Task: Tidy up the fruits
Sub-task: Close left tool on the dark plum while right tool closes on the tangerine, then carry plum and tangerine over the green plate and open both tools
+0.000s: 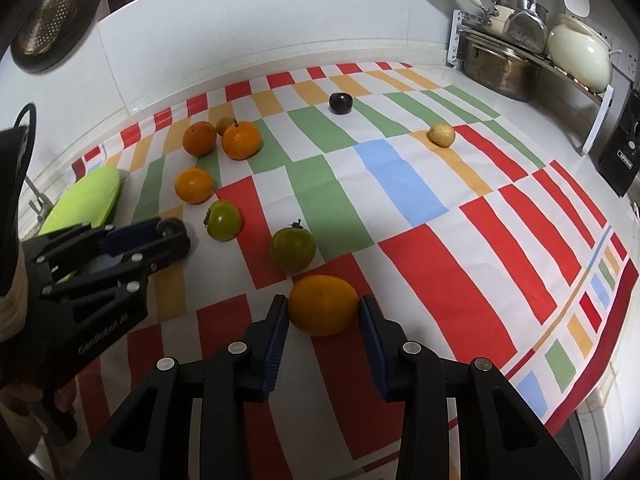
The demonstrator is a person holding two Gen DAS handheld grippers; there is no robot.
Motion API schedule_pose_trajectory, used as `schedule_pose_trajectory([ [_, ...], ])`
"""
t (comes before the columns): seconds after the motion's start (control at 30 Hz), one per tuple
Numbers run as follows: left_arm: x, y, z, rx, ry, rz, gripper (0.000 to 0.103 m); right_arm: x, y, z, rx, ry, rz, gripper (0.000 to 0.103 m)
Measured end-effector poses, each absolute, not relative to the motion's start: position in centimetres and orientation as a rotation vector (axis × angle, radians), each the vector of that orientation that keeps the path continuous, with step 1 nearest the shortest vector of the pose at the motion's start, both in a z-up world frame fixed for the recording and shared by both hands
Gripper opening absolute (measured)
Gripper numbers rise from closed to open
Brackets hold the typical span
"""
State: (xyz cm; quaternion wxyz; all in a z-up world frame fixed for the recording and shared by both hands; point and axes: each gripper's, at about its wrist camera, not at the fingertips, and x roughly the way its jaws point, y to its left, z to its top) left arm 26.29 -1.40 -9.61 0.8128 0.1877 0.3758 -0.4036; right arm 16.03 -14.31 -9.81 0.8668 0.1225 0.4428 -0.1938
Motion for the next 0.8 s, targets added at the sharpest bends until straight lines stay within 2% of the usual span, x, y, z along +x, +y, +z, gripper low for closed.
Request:
schedule_pose_trajectory([
  [0.8, 24.1, 6.9, -3.0, 0.199, 0.694, -0.594, 0.027, 18.9, -9.3, -3.8, 0.099, 0.770, -0.097, 0.037],
])
